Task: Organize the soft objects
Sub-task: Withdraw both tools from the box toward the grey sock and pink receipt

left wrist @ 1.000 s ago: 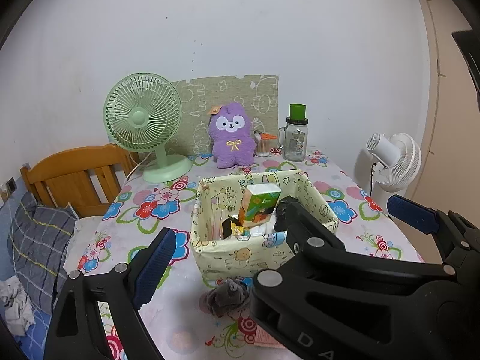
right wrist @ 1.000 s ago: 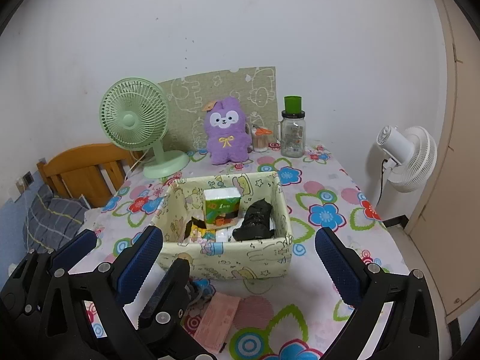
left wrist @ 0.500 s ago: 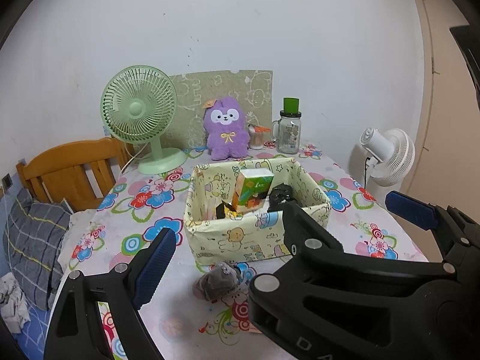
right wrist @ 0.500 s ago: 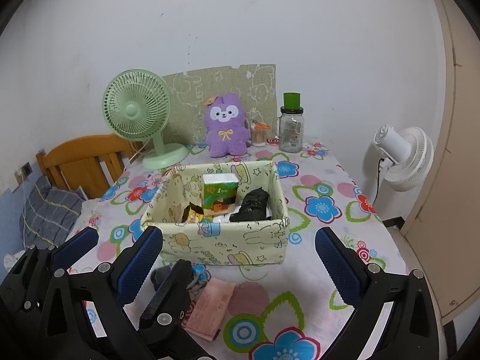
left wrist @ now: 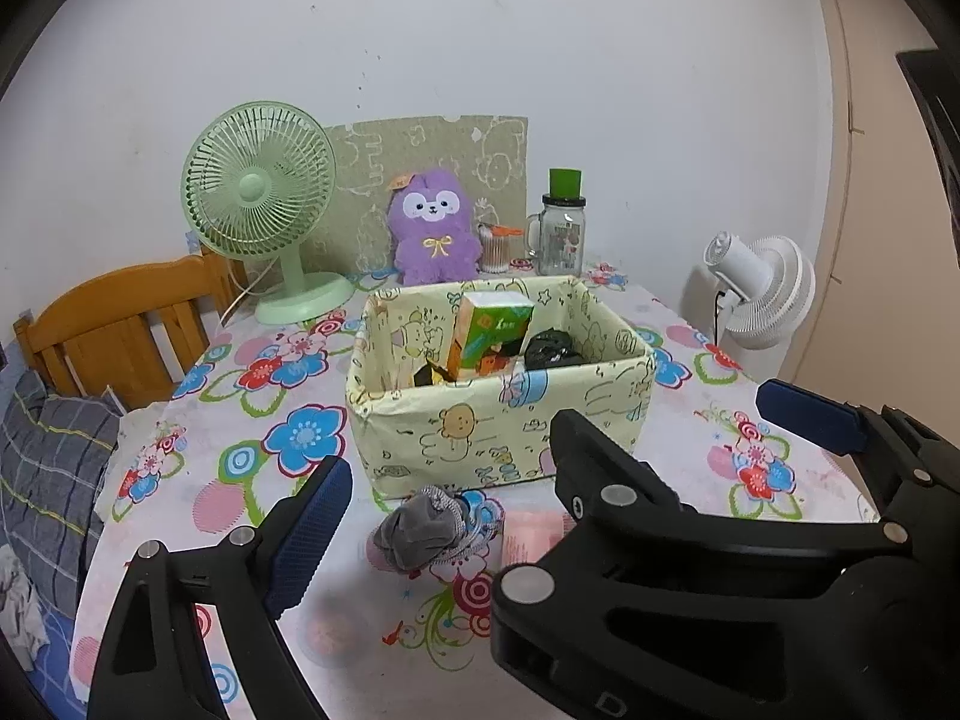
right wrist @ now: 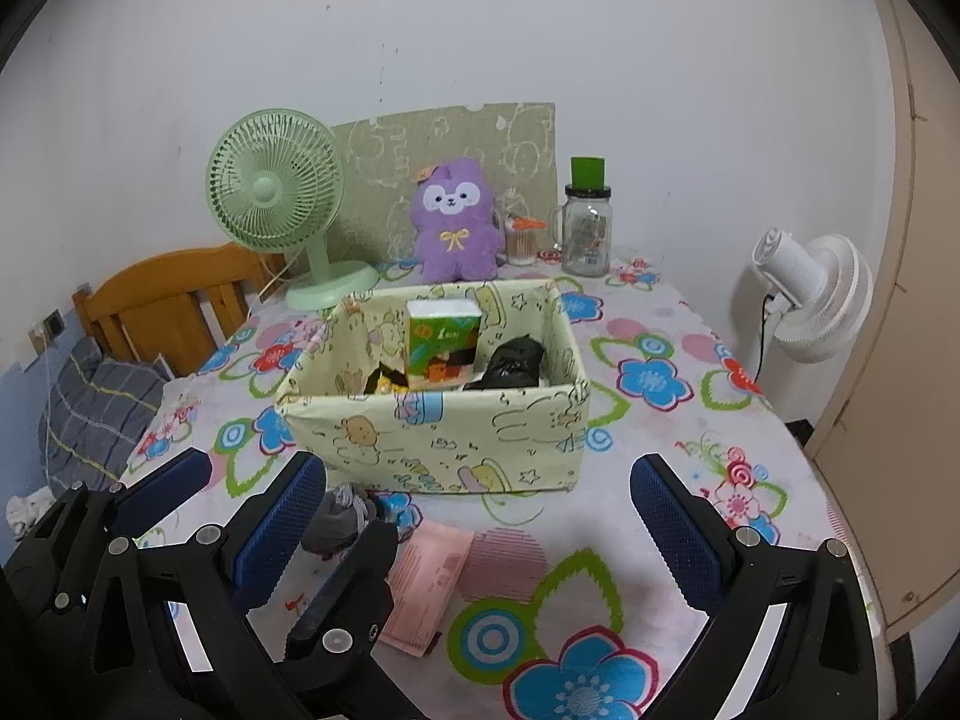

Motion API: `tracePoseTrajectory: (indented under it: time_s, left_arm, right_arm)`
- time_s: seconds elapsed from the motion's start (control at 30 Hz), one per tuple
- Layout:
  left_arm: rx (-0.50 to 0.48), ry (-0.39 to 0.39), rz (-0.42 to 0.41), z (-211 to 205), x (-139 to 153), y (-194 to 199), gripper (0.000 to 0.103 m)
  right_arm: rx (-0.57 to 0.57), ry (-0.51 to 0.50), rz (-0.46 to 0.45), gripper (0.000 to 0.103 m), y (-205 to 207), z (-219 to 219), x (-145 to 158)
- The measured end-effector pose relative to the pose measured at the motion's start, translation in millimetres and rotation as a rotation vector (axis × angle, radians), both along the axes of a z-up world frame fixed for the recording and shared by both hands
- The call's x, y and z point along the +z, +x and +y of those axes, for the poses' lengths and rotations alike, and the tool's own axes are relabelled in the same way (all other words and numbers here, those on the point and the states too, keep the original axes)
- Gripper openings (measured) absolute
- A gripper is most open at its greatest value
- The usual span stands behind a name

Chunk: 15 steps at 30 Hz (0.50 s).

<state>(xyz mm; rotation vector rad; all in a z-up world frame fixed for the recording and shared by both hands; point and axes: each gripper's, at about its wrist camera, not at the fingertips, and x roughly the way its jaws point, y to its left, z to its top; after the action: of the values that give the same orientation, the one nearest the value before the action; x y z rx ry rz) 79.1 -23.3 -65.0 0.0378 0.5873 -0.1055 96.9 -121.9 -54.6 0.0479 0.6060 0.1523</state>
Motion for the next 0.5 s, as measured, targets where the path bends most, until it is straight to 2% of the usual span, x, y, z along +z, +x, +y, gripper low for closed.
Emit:
tracePoseTrajectory:
  time_s: [0.5]
  left_arm:
    - [-0.038, 0.022, 0.042, 15, -33, 10, 0.092]
  right_arm:
    - [0.034, -0.026, 0.029, 0.103, 7, 14, -30]
